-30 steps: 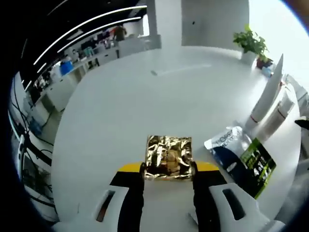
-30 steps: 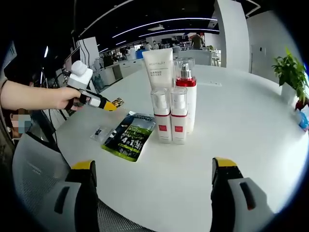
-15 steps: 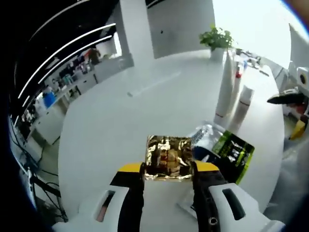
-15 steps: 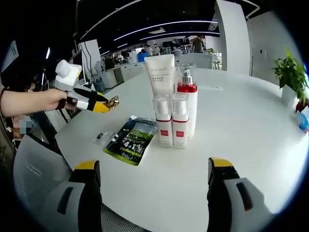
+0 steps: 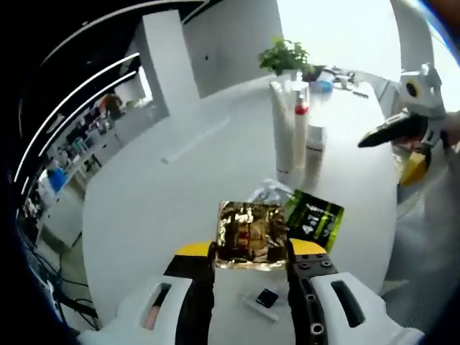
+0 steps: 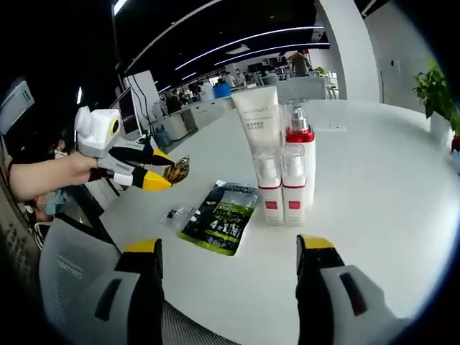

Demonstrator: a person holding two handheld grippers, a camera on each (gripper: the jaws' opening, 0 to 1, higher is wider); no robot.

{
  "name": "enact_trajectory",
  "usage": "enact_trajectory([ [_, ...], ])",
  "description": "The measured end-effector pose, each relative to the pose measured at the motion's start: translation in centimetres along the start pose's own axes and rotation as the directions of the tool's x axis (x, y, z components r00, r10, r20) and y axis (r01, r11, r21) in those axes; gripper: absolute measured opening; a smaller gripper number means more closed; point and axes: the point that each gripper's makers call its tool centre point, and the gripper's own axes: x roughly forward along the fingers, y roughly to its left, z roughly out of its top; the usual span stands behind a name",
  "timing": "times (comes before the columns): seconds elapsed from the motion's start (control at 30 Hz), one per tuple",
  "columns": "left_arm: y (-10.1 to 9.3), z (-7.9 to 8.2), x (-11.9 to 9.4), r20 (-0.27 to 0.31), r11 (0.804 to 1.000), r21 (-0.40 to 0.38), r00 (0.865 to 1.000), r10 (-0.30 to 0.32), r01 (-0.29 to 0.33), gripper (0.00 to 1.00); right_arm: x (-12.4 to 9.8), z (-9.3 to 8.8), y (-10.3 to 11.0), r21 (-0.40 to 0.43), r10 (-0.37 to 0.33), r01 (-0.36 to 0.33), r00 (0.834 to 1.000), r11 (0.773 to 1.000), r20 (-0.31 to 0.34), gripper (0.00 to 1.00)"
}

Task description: Arrange the skincare products in the storage area until every visible bottle or jar stands upright without overlapping.

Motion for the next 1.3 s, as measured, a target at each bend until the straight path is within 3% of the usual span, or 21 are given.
enact_trajectory([
  [0.27,-2.3,-0.3,0.1,0.0,0.995,0.048,0.996,-0.084,0.084,0.37,1.7,1.9,1.8,0.019,0.095,-0.095,0.995,0.995,0.004,0.59],
  [0.57,-4.8,0.6,-0.6,0.014,0.981,0.091,0.984,-0.175,0.174,0.37,4.1,3.4,4.0,0.072,0.21,-0.211,0.977,0.975,0.021,0.37],
  [0.9,-6.9,1.8,-0.8,0.029,0.96,0.138,0.967,-0.251,0.245,0.37,5.6,4.4,4.3,0.174,0.253,-0.258,0.966,0.95,0.051,0.24],
  [1.17,-7.8,2.8,-1.0,0.04,0.946,0.175,0.958,-0.283,0.272,0.37,6.2,4.2,4.5,0.199,0.261,-0.265,0.964,0.944,0.045,0.17],
  [1.3,-8.1,2.9,-1.1,0.039,0.941,0.184,0.955,-0.295,0.283,0.37,6.4,4.3,4.3,0.208,0.251,-0.256,0.967,0.944,0.053,0.06],
])
